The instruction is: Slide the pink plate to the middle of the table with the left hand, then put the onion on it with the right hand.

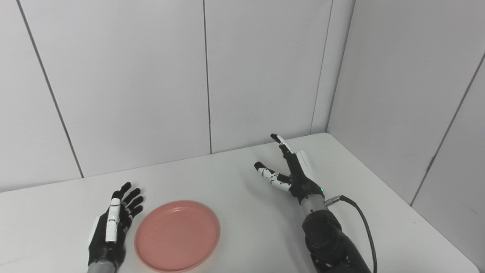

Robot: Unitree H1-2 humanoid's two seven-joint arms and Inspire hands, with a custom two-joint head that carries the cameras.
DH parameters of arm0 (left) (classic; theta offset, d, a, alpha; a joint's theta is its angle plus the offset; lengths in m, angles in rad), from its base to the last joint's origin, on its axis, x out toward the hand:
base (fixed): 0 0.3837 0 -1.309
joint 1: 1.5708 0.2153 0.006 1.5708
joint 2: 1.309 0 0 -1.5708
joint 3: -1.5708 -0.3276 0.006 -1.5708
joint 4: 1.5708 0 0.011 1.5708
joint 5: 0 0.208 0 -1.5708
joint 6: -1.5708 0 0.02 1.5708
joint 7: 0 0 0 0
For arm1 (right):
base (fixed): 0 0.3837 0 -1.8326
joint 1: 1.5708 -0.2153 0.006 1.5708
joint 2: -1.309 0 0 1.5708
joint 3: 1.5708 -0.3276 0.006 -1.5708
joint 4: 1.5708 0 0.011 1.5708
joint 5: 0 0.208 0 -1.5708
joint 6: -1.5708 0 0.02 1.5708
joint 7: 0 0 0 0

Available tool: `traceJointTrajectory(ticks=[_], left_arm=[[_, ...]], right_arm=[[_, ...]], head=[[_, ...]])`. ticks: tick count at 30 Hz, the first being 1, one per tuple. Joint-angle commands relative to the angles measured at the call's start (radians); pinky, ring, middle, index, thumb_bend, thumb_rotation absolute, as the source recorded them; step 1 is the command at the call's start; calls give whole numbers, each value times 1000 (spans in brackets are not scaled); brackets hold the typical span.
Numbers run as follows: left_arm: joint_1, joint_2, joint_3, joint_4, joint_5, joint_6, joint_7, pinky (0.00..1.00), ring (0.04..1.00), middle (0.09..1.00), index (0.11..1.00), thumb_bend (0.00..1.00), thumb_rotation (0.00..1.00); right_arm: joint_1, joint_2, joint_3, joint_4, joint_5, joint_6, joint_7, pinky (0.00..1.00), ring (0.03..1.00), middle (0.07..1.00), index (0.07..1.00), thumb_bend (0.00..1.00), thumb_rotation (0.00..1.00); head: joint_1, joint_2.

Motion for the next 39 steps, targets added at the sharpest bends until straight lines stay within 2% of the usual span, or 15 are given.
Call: traceJointTrajectory(ticks=[1, 10, 15, 20, 23, 29, 35, 39], left_arm=[[25, 16, 8, 41, -8, 8, -8, 844, 849, 861, 878, 521, 1000], [26, 21, 13, 50, -18, 11, -23, 856, 859, 866, 874, 519, 1000], [32, 25, 11, 38, -22, 19, -33, 847, 856, 865, 873, 515, 1000], [40, 20, 8, 20, -22, 30, -34, 840, 859, 873, 881, 519, 1000], [43, 16, 5, 11, -20, 33, -32, 837, 859, 874, 880, 524, 1000], [47, 13, 3, 2, -21, 38, -34, 846, 863, 878, 882, 525, 1000], [51, 11, -2, -2, -19, 28, -38, 850, 865, 879, 884, 520, 1000], [53, 9, -4, -4, -18, 28, -36, 855, 867, 884, 892, 520, 1000]], right_arm=[[-55, -27, -14, -38, -26, 30, -11, 808, 895, 917, 920, 765, 476], [-74, -57, -8, -28, -96, 102, -15, 781, 872, 894, 908, 824, 417], [-83, -64, -18, -15, -105, 129, -21, 760, 866, 896, 907, 840, 401], [-79, -90, -21, -17, -130, 148, -13, 809, 869, 889, 904, 847, 393], [-76, -103, -35, -24, -157, 163, 22, 845, 880, 887, 905, 855, 399], [-74, -104, -78, -28, -213, 164, 116, 840, 881, 883, 911, 892, 410], [-72, -107, -108, -20, -261, 164, 206, 877, 898, 896, 914, 935, 331], [-69, -113, -118, -27, -289, 164, 269, 885, 900, 896, 910, 976, 321]], head=[[-8, 3], [-60, -2], [-65, -1], [-60, 4], [-56, 6], [-49, 9], [-46, 12], [-42, 13]])
